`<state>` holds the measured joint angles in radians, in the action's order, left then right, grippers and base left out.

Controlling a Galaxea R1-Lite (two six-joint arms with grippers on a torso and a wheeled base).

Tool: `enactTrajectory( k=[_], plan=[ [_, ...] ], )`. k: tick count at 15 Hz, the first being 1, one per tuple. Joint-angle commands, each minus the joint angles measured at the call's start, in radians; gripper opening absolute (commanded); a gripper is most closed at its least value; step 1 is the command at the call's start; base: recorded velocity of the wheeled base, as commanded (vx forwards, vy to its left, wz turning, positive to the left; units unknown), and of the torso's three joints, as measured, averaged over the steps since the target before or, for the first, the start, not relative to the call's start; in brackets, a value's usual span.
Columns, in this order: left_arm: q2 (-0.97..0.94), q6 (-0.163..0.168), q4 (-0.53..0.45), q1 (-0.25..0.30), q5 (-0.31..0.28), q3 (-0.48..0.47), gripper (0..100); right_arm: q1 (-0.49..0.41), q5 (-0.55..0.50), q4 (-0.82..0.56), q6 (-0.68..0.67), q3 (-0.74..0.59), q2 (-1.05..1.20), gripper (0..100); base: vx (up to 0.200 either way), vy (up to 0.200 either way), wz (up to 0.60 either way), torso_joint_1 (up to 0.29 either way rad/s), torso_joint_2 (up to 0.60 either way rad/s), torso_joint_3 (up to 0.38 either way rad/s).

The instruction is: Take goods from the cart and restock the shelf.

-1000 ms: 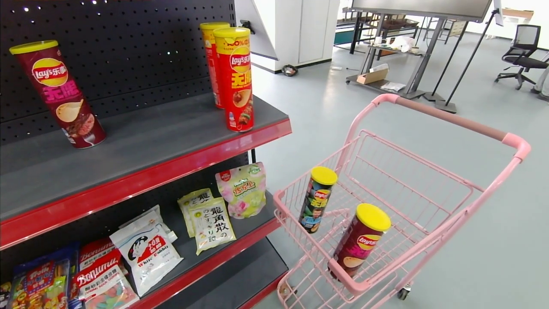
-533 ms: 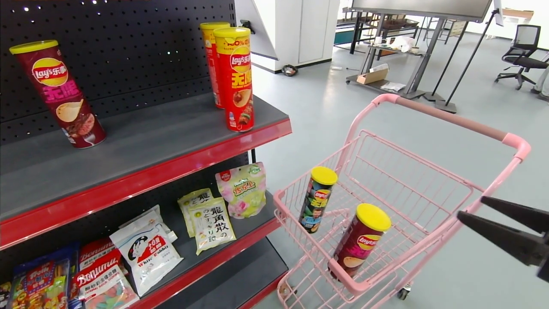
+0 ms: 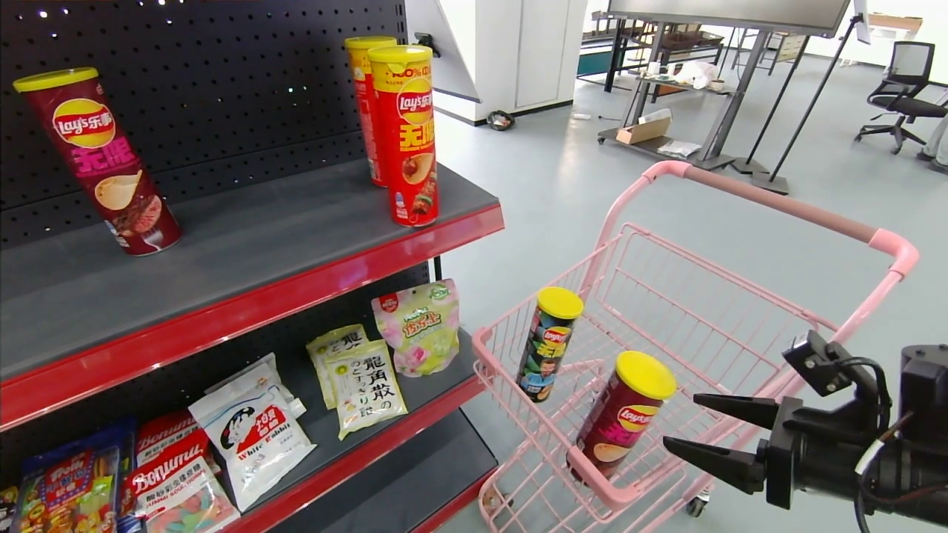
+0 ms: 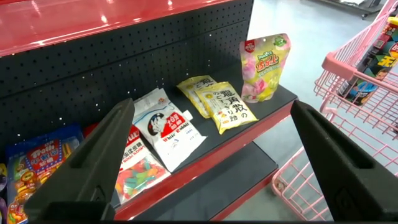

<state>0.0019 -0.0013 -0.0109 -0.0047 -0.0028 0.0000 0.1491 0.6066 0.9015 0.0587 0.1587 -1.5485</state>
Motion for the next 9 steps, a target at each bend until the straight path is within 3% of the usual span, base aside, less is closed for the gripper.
enactTrajectory(
  k=[1, 9],
  plan=[
    [0.000, 0.000, 0.000, 0.000, 0.000, 0.000, 100, -0.002, 0.004, 0.002, 0.010, 0.010, -0.079, 100, 0.000, 0.000, 0.00, 0.000, 0.00, 0.000],
    [0.000, 0.000, 0.000, 0.000, 0.001, 0.000, 100, -0.016, 0.004, 0.221, 0.015, 0.027, -0.305, 100, 0.000, 0.000, 0.00, 0.000, 0.00, 0.000]
  ],
)
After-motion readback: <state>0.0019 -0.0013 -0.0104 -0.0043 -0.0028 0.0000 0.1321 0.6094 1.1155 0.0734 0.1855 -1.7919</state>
